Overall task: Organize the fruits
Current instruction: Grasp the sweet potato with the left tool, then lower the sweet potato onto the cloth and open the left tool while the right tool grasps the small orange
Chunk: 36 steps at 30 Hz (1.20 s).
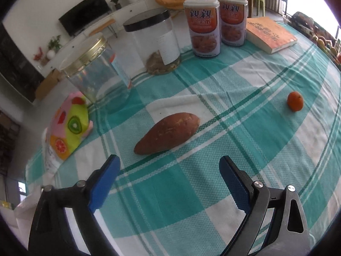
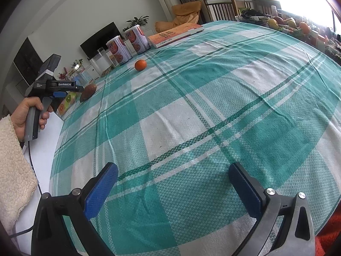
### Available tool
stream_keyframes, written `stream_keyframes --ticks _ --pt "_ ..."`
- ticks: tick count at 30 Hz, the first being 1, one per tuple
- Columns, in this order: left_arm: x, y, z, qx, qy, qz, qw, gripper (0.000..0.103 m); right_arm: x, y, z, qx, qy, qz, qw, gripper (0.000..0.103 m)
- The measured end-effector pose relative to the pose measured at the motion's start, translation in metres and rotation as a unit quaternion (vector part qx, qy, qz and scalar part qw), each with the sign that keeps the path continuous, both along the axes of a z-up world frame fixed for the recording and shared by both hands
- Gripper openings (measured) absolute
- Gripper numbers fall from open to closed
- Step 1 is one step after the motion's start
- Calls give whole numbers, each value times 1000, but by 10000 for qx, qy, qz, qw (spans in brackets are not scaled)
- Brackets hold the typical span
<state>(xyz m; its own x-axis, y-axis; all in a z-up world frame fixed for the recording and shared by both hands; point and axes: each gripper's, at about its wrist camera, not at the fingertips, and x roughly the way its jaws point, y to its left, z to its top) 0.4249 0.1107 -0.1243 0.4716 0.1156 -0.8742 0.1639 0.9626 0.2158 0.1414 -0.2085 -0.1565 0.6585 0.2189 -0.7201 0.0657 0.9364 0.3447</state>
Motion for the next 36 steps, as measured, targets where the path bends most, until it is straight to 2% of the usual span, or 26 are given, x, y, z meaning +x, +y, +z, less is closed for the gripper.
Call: stream_keyframes --ticks 7,8,9,10,11,14,17,18,19,20,23,27,32,36 --pt "42 11 -23 55 -55 34 10000 94 2 2 0 -35 -2 2 10000 103" --pt "45 11 -24 8 -83 32 10000 91 3 1 0 -22 -4 -2 10000 103" --pt "49 10 -24 -131 -97 -22 9999 72 3 1 0 -11 -7 -6 10000 103" --pt "51 10 -24 -424 -38 -105 9990 54 3 1 0 -6 -9 -10 10000 103" --pt "54 10 -25 -499 47 -31 9987 44 4 1 0 -8 -9 -11 10000 103" --pt "54 14 -25 -594 -2 148 9981 43 4 2 0 -18 -9 -7 10000 103" --pt "51 25 -23 -969 -18 554 9938 44 5 1 0 2 -11 -9 10000 103" --pt "51 27 -24 -1011 55 676 9926 45 5 1 0 7 -12 -9 10000 103" --pt "54 29 -32 -1047 338 798 9907 46 5 1 0 16 -15 -7 10000 103" --pt "53 30 -34 -1077 355 852 9899 47 5 0 0 28 -17 -6 10000 103" --pt "50 28 -23 -1048 162 901 9903 42 4 -1 1 84 -35 -2 10000 103" --pt "39 25 -9 -1283 -66 1205 9844 41 3 -3 2 143 -44 -13 9999 103" --pt "-8 11 19 -1533 -100 1342 9790 41 3 -2 2 117 -38 35 9999 103" --pt "-61 -3 34 -1407 -9 1406 9800 41 3 0 3 138 -55 87 9999 103"
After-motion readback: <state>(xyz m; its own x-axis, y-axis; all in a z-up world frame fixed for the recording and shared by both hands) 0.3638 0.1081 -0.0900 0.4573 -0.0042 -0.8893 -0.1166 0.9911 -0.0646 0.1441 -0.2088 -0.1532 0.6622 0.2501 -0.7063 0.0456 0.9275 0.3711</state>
